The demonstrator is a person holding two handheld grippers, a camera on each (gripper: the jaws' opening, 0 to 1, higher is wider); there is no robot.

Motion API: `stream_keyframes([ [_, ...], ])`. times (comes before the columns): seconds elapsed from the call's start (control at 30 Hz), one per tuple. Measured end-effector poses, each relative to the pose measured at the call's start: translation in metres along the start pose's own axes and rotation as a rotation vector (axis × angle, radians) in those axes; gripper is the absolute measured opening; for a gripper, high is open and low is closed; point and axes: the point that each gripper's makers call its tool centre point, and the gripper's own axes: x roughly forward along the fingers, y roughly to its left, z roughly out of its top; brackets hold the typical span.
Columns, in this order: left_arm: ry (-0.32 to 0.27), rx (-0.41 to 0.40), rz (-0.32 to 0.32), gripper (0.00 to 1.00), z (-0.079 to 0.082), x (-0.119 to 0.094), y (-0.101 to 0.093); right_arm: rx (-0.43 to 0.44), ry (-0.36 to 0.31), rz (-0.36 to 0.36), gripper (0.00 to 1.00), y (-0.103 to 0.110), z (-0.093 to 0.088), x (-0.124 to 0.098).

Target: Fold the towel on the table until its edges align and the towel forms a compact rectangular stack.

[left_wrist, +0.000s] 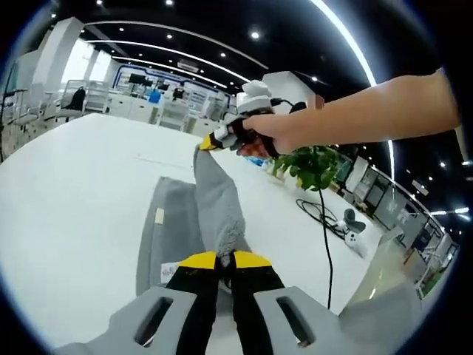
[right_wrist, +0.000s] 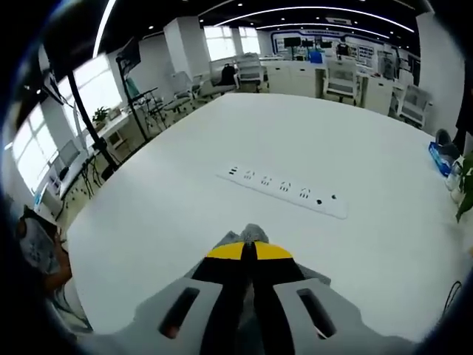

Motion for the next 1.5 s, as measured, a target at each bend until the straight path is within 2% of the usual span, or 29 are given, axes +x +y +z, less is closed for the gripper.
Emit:
stream_keyframes([
  [0.17, 0.027, -0.051, 0.01, 0.06, -0.008, -0.001, 0.008, -0.016, -0.006, -0.004, 0.01, 0.003, 0.002, 0.01],
  [0.4, 0.072, -0.046, 0.025, 0.06, -0.017, 0.001, 0.02, -0.043, 0.004, 0.003, 0.01, 0.011, 0.0, 0.03],
  [0.57, 0.093, -0.02, 0.02, 0.06, -0.019, 0.001, 0.026, -0.051, 0.006, -0.01, 0.01, 0.013, 0.002, 0.032],
  [0.67, 0.117, -0.034, 0.03, 0.06, -0.024, 0.0, 0.034, -0.028, 0.004, -0.018, 0.01, 0.014, 0.004, 0.042],
  [0.77, 0.145, -0.047, 0.042, 0.06, -0.03, -0.002, 0.04, -0.022, 0.009, -0.026, 0.01, 0.017, -0.001, 0.051],
  [1.07, 0.181, -0.081, 0.046, 0.06, -0.044, -0.004, 0.05, -0.025, 0.032, -0.024, 0.01, 0.018, -0.007, 0.074],
  [1.23, 0.233, -0.064, 0.04, 0.06, -0.052, 0.001, 0.06, -0.026, 0.04, -0.031, 0.01, 0.019, -0.012, 0.083],
  [1.5, 0.262, -0.062, 0.051, 0.08, -0.055, 0.003, 0.075, -0.051, 0.054, -0.047, 0.01, 0.014, -0.02, 0.094],
])
